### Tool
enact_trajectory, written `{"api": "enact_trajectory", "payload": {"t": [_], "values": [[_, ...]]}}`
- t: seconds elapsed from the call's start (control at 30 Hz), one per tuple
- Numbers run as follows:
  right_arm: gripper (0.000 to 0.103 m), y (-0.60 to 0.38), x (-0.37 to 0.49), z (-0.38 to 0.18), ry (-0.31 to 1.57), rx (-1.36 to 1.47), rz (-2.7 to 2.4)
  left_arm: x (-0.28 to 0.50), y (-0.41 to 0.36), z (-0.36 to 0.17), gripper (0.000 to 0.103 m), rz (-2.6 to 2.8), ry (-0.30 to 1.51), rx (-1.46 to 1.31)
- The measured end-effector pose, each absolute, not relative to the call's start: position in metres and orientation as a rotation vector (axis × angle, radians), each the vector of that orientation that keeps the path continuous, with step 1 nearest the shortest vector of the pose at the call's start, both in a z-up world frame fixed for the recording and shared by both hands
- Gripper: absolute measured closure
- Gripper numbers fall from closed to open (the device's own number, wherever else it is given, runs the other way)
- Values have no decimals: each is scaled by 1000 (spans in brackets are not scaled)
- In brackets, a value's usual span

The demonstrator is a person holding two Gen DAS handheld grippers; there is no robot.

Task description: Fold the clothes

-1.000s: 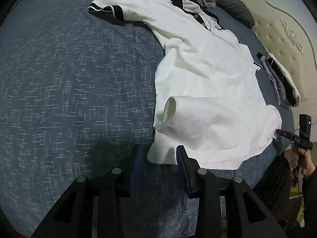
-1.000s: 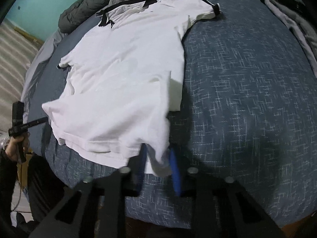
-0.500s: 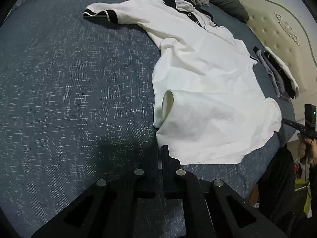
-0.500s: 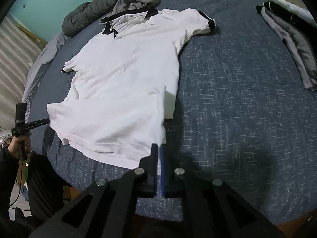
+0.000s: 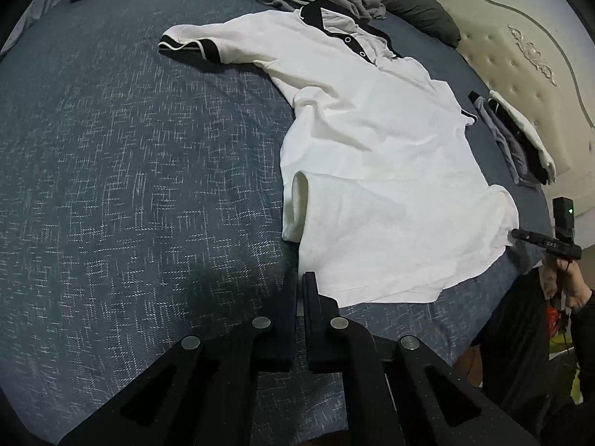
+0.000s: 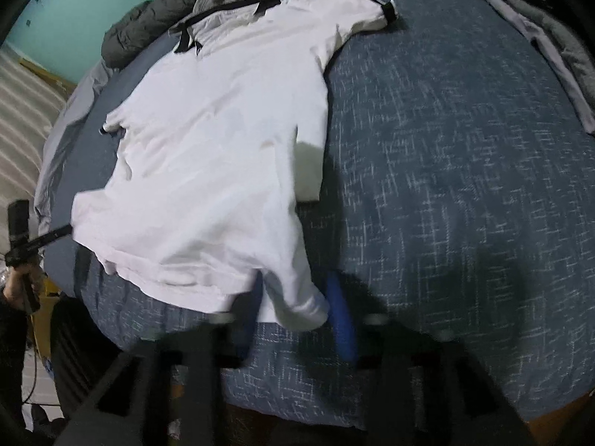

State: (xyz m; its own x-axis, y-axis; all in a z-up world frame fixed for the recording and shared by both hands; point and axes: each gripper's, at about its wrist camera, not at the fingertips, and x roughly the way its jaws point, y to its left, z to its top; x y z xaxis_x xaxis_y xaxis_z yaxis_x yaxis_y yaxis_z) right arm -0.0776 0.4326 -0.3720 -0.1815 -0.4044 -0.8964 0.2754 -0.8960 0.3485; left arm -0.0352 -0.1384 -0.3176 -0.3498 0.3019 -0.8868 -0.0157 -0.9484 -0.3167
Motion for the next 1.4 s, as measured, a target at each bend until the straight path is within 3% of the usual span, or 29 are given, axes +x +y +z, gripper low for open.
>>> {"api": "enact_trajectory", "payload": {"t": [0.07,0.47,0.97,1.13,1.4], "values": [[99,431,-74,-367,-133,1631,-2115,-34,-139,-312,100,2406,-371,-1648],[99,440,-34,-290,-16,1553,-2072,3,-137,-261,100,2393,-306,-1591],[98,436,2,-329,186,1747,-2007,65,-129,-315,100,2253,-327,-1844],[79,445,-23,-307,70,1682,-2101,54,-139,-298,100,2333,-310,-1799],[76,424,-82,-275,54,1553,-2219,-23,-145,-266,95,2475,-273,-1670]]}}
